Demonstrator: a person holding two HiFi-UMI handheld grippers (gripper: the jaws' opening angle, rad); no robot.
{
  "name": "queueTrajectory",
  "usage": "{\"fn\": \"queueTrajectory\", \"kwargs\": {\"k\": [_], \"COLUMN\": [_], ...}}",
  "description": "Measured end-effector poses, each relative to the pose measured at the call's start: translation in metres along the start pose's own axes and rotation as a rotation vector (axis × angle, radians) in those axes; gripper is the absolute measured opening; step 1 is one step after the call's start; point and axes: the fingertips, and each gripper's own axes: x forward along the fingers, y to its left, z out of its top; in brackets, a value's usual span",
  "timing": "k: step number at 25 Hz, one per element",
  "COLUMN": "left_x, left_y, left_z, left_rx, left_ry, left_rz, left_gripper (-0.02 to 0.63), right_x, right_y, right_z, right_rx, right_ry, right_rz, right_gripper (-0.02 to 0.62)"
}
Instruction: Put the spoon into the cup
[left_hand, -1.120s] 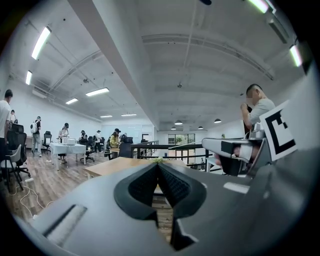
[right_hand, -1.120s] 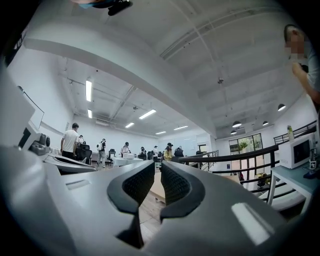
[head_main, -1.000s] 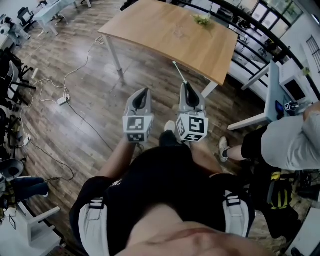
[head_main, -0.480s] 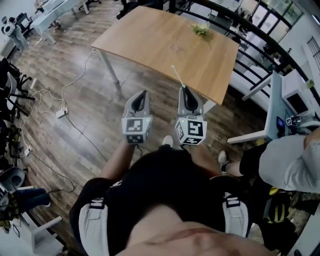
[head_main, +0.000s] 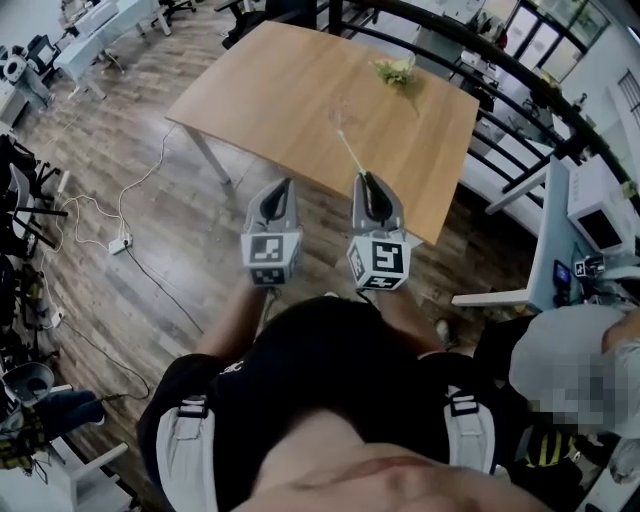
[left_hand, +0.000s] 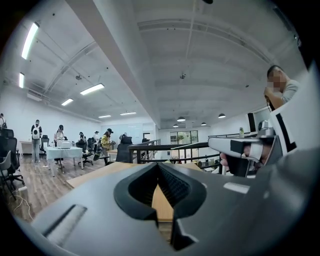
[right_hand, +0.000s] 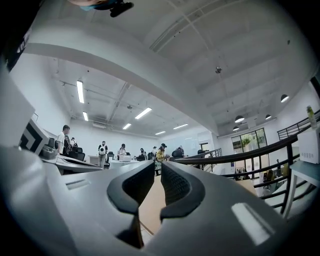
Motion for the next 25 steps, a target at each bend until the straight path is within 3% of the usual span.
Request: {"fn": "queueTrajectory", "kwargs": {"k": [10,25], "left_x": [0.069,0.206], "left_y": [0.005,0.050], "left_z": [-0.006,0.000], "left_rx": [-0.029,-0.019], "left_ry": [0.021,0.038], "left_rz": [-0.002,-0.078], "left_gripper": [0.012,0.012], "right_x": [0.065,0.185], "right_y": [-0.037,-0.085], "right_z": [-0.008,-0.034], "right_rx": [-0.008,0.003], "right_ry": [0.023,0.066], "right_rz": [0.012,-0.060], "right_gripper": [0.041,0.041]}}
